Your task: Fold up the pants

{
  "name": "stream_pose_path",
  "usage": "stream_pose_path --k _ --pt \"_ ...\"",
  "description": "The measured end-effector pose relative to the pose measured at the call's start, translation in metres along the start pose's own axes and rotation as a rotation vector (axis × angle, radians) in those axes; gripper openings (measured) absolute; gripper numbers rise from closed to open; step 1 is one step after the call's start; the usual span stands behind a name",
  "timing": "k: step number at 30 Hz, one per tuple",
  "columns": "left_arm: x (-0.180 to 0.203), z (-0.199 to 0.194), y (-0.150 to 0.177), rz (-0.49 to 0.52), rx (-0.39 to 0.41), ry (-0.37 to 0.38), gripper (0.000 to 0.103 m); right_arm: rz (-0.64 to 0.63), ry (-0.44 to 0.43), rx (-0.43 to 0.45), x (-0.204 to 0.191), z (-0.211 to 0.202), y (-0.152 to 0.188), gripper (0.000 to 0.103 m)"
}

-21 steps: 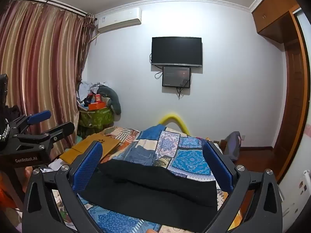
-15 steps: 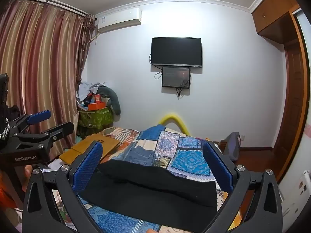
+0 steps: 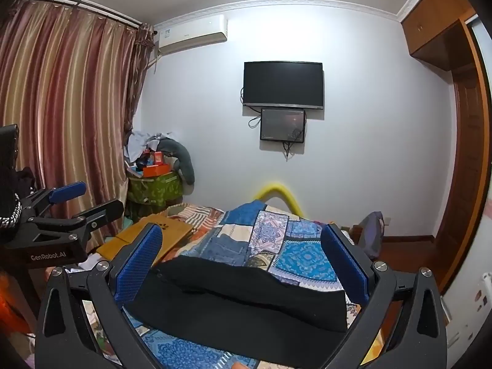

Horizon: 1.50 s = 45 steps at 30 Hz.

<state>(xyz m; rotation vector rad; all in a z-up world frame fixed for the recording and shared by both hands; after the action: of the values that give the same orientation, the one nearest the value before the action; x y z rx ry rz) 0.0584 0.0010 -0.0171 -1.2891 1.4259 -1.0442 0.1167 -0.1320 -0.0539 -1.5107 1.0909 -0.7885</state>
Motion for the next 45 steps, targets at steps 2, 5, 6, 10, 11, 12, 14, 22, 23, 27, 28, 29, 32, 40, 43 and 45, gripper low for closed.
stream_pose_path --k 2,5,6,10,11,12,14,22,23,27,28,29,32,40,43,45 --pt "-0.001 0.000 0.001 -0.002 0.001 0.002 0.103 0.001 0.000 0.001 0.000 0.001 -0.002 0.102" --pt "-0.007 0.000 0.003 -0.008 0.003 0.000 0.103 0.001 0.001 0.003 -0.001 0.001 -0.002 0.102" --pt "-0.007 0.000 0.003 -0.009 0.003 -0.001 0.103 0.002 -0.002 0.003 -0.001 0.001 -0.001 0.102" --pt "-0.007 0.003 0.000 -0.007 0.002 -0.006 0.103 0.000 0.000 0.002 0.000 0.002 -0.002 0.103" --pt "-0.007 0.003 0.000 -0.003 0.004 -0.009 0.103 0.001 -0.001 0.002 0.000 0.003 -0.002 0.102" --pt "-0.007 0.004 0.001 0.000 0.005 -0.012 0.103 0.002 0.000 0.001 0.001 0.004 -0.002 0.103" --pt "-0.006 0.004 0.001 0.001 0.006 -0.011 0.103 0.005 0.000 0.002 0.002 0.003 -0.002 0.103" --pt "-0.006 0.003 0.000 0.002 0.001 0.002 0.103 0.005 0.000 0.003 0.002 0.001 0.000 0.103" --pt "-0.005 0.002 -0.001 0.001 0.002 0.003 0.103 0.006 0.001 0.003 0.002 0.001 0.000 0.103" --pt "-0.008 0.002 -0.002 -0.008 0.003 0.006 0.103 0.006 0.000 0.003 0.002 0.001 -0.001 0.102" --pt "-0.009 0.001 -0.001 -0.008 0.003 0.004 0.103 0.006 -0.001 0.003 0.002 0.001 -0.001 0.103" --pt "-0.009 0.000 -0.002 -0.007 0.003 0.002 0.103 0.005 -0.001 0.003 0.003 0.001 -0.002 0.103" --pt "-0.011 0.001 -0.003 -0.005 0.006 -0.004 0.103 0.007 -0.001 0.002 0.003 0.001 -0.001 0.103" --pt "-0.007 0.002 -0.001 0.000 0.005 -0.003 0.103 0.006 0.001 0.003 0.003 0.001 -0.001 0.103" --pt "-0.007 0.002 -0.001 0.003 0.009 -0.003 0.103 0.005 0.001 0.003 0.003 0.001 -0.001 0.103" --pt "-0.006 0.002 0.000 0.007 0.013 -0.006 0.103 0.005 0.000 0.003 0.004 0.001 -0.002 0.103"
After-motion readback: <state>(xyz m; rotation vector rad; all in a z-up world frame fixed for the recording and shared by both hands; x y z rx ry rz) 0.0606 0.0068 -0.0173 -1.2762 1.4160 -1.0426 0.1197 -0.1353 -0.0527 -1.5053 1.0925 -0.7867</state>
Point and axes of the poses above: each gripper's, at about its wrist camera, not at the fingertips, and z roughly the way its jaws point, x to its right, y to its underside, the point moved 6 cm from there along z, roughly the way its jaws point, and after that the axes turned 5 degrees about z, right-handed, at the moved point
